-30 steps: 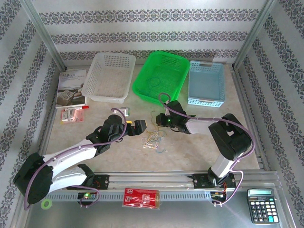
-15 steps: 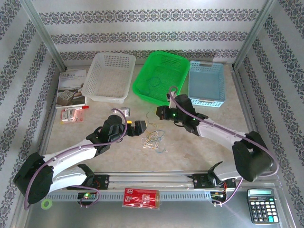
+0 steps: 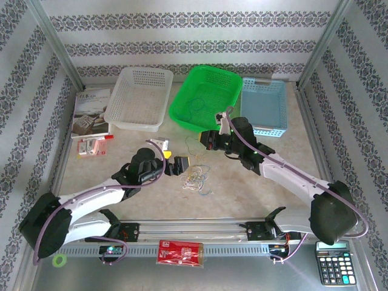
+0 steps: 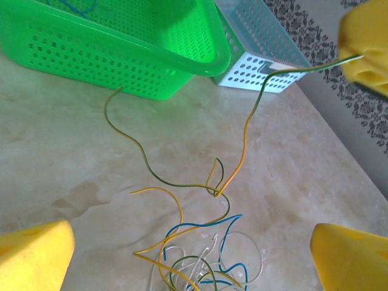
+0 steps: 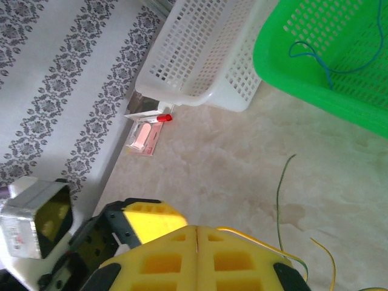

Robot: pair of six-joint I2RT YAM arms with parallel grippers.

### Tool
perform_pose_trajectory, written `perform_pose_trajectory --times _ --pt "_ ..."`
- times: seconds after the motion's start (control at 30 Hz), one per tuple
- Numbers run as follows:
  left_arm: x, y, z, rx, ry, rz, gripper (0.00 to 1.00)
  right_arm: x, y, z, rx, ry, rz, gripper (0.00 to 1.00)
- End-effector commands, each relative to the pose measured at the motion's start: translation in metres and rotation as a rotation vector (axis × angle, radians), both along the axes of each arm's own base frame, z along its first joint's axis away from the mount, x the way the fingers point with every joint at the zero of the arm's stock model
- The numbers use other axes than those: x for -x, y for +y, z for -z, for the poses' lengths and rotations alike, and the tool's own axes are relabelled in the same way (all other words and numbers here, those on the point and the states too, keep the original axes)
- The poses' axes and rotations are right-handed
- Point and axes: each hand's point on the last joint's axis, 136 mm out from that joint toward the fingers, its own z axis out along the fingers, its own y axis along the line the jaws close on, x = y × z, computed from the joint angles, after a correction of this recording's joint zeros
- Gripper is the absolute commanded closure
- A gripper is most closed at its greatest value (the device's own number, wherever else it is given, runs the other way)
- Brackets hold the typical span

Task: Untangle the cables

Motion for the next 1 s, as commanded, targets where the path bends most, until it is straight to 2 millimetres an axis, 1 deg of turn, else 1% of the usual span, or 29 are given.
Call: perform_pose_trajectory --times 0.0,0.1,0.2,0.43,0.53,0.63,0.7,0.77,0.87,0.97 --pt "-0.009 -0.015 -0.016 0.007 -0.071 0.062 0.0 0.008 0.008 -0.026 -0.044 -0.028 -0.034 1.0" --pt "-0.012 -0.024 -0.008 0.009 -0.06 0.078 0.0 0.012 0.011 -0.03 -0.051 -0.035 -0.044 1.0" --pt "-0.017 -0.031 -0.006 0.015 -0.064 0.089 0.01 0.014 0.013 -0.032 -0.051 -0.037 -0.05 1.0" --pt "-0.028 -0.046 -0.007 0.021 -0.076 0.103 0.05 0.021 0.019 -0.034 -0.054 -0.04 -0.064 1.0" --pt "-0.032 -0.052 -0.003 0.02 -0.068 0.113 0.09 0.023 0.022 -0.037 -0.059 -0.042 -0.071 1.0" --pt "-0.035 -0.057 0.005 0.022 -0.053 0.125 0.17 0.026 0.025 -0.044 -0.078 -0.046 -0.081 1.0" --pt "-0.036 -0.06 0.011 0.021 -0.04 0.131 0.23 0.029 0.027 -0.054 -0.101 -0.054 -0.091 1.0" --pt "-0.037 -0.062 0.019 0.013 -0.021 0.133 0.32 0.032 0.028 -0.07 -0.144 -0.066 -0.099 1.0" --pt "-0.036 -0.061 0.03 0.001 -0.003 0.134 0.43 0.038 0.028 -0.105 -0.227 -0.101 -0.114 1.0" --pt "-0.033 -0.059 0.038 -0.008 0.012 0.131 0.49 0.043 0.024 -0.141 -0.296 -0.142 -0.121 1.0"
